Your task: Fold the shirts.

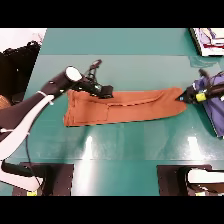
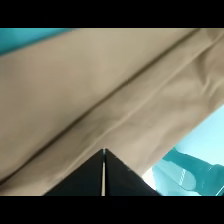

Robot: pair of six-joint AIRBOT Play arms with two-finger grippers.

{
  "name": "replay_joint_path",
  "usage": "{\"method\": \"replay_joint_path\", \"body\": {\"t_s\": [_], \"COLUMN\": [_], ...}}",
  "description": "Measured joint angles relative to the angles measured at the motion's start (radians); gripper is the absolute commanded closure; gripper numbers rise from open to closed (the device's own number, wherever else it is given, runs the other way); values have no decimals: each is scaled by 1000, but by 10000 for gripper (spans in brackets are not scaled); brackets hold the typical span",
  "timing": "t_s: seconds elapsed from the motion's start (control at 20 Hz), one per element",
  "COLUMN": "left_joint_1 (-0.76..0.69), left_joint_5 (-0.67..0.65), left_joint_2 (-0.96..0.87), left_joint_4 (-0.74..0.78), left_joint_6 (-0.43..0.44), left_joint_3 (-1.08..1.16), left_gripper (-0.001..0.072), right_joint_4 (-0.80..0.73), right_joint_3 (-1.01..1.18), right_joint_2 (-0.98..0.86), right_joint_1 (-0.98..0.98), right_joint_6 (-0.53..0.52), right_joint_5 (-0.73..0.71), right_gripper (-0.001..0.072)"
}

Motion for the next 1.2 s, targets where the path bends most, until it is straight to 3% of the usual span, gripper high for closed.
{"method": "replay_joint_path", "body": {"t_s": [0.3,0.75,0.95,1.2], "left_joint_1": [-105,-125,-55,133], "left_joint_5": [7,49,1,-114], "left_joint_2": [-181,-257,-200,8], "left_joint_4": [-1,-1,21,166], "left_joint_6": [-48,-82,-82,-78], "left_joint_3": [161,206,215,219], "left_gripper": [684,685,684,683], "right_joint_4": [175,258,269,275], "right_joint_3": [196,332,339,341], "right_joint_2": [133,158,154,84], "right_joint_1": [138,410,507,686], "right_joint_6": [64,103,85,69], "right_joint_5": [42,-5,-55,-140], "right_gripper": [692,692,692,690]}}
